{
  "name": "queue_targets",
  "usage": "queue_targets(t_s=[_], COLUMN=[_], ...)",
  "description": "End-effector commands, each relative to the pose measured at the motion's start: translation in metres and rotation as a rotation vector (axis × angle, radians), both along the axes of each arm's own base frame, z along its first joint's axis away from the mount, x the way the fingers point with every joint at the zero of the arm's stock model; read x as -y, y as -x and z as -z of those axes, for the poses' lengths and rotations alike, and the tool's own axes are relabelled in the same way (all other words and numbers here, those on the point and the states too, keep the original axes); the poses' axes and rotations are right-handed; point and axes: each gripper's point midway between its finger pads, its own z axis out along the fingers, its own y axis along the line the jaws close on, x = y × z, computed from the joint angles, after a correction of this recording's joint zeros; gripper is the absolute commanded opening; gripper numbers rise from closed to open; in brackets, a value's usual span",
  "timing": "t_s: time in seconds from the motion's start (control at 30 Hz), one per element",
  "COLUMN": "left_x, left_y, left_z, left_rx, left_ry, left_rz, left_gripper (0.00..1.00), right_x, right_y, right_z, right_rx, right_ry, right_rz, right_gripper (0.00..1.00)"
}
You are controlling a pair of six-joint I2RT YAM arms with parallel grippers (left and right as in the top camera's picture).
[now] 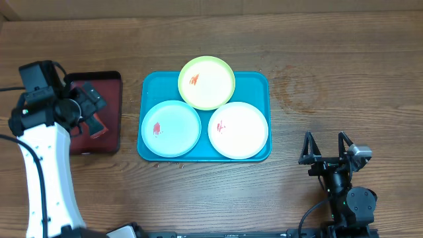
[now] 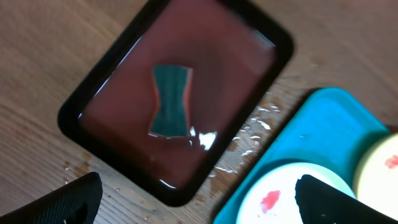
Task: Clean dirty plates on tray and stack at the side
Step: 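Move the left gripper over the sponge on the red tray, then lower the left gripper and grasp the green-orange sponge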
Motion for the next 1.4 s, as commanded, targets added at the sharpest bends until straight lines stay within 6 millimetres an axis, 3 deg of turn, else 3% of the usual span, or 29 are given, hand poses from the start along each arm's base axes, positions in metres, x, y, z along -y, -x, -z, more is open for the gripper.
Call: queue_targets(t_s=[0.0,0.23,0.33,0.7,0.9,0.97,1.0,1.1,1.23,1.3,1.37], left_x=[-0.007,-0.027,-0.03,-0.041,-0.054,-0.063,-0.064,-0.052,-0.044,-0.043,-0.042], left_y=[-0.004,-0.019,-0.027,-0.055,-0.057,-0.053,-0.05,-0.05,-0.043,-0.041,-0.039], left_z=[-0.005,-0.017,-0.009,0.098,0.119,0.123,0.131,0.153,0.18,0.189,0.195], left_rx=[0.029,0.103,0.1,-0.102,-0.143,-0.173,-0.198,-0.23,-0.298,-0.321,-0.335], left_ry=[0.028,-0.049,-0.049,0.03,-0.009,-0.06,-0.063,0.016,0.067,0.075,0.08], left_rz=[-0.037,-0.077,-0.076,-0.069,-0.089,-0.108,-0.112,-0.082,-0.07,-0.07,-0.069], left_gripper=[0.99,1.0,1.0,1.0,0.92,0.75,0.71,0.87,0.88,0.86,0.69], right_x=[0.001,0.001,0.001,0.001,0.001,0.001,0.001,0.001,0.001,0.001,0.001], right_y=[0.0,0.0,0.0,0.0,0.0,0.0,0.0,0.0,0.0,0.0,0.0], right_z=[0.003,0.003,0.003,0.003,0.003,0.003,0.003,0.003,0.003,0.003,0.003], right_rx=[0.0,0.0,0.0,0.0,0.0,0.0,0.0,0.0,0.0,0.0,0.0], right_ry=[-0.001,-0.001,-0.001,-0.001,-0.001,-0.001,-0.001,-0.001,-0.001,-0.001,-0.001], right_rz=[0.004,0.004,0.004,0.004,0.004,0.004,0.004,0.004,0.004,0.004,0.004], right_gripper=[1.0,1.0,1.0,1.0,1.0,1.0,1.0,1.0,1.0,1.0,1.0])
